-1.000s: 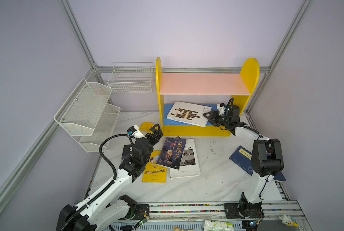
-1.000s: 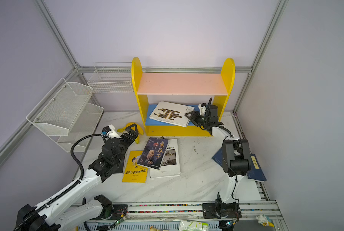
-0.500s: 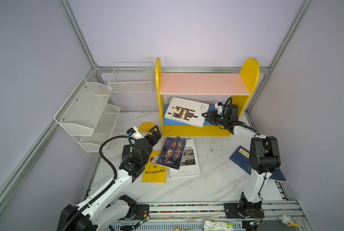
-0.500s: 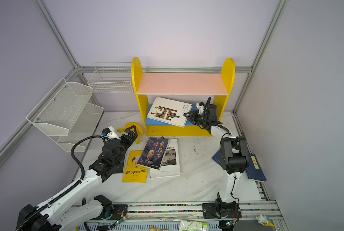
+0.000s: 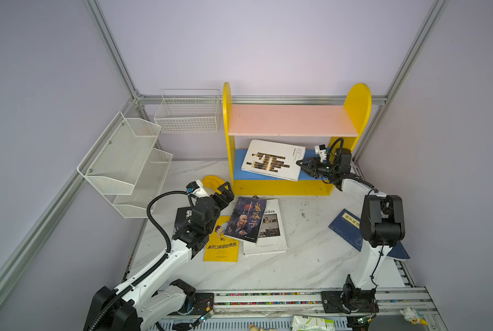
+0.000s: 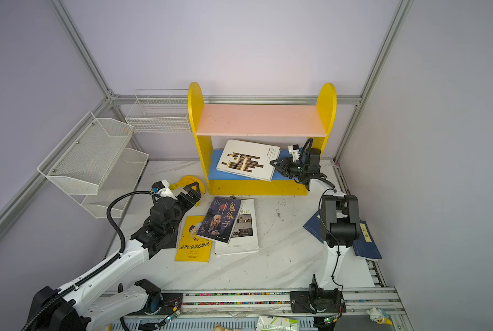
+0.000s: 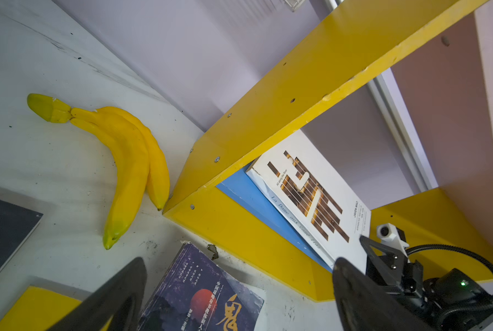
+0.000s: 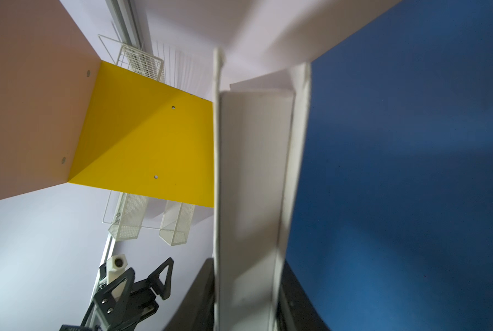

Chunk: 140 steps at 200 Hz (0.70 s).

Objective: Stacking books/files
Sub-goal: Place the book on the bookshelf.

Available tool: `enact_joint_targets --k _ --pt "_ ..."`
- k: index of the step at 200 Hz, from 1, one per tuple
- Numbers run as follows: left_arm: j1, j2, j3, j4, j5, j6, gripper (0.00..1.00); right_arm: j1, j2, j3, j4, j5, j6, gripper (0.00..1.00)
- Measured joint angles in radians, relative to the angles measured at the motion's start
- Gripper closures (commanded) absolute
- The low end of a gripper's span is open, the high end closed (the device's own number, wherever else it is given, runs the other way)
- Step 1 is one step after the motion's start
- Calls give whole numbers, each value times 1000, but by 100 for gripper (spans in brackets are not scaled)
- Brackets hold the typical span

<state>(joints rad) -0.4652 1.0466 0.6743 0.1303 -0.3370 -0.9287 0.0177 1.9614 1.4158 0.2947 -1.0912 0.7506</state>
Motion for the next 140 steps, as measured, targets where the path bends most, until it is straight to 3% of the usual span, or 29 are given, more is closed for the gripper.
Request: enact_joint_targets --k 27,82,140 --pt "28 34 0 26 85 88 0 0 21 5 6 -19 7 65" --pt "147 137 79 61 411 301 0 23 57 117 -123 -8 -77 65" --pt "203 156 93 87 525 366 0 32 62 103 -108 -39 -74 66"
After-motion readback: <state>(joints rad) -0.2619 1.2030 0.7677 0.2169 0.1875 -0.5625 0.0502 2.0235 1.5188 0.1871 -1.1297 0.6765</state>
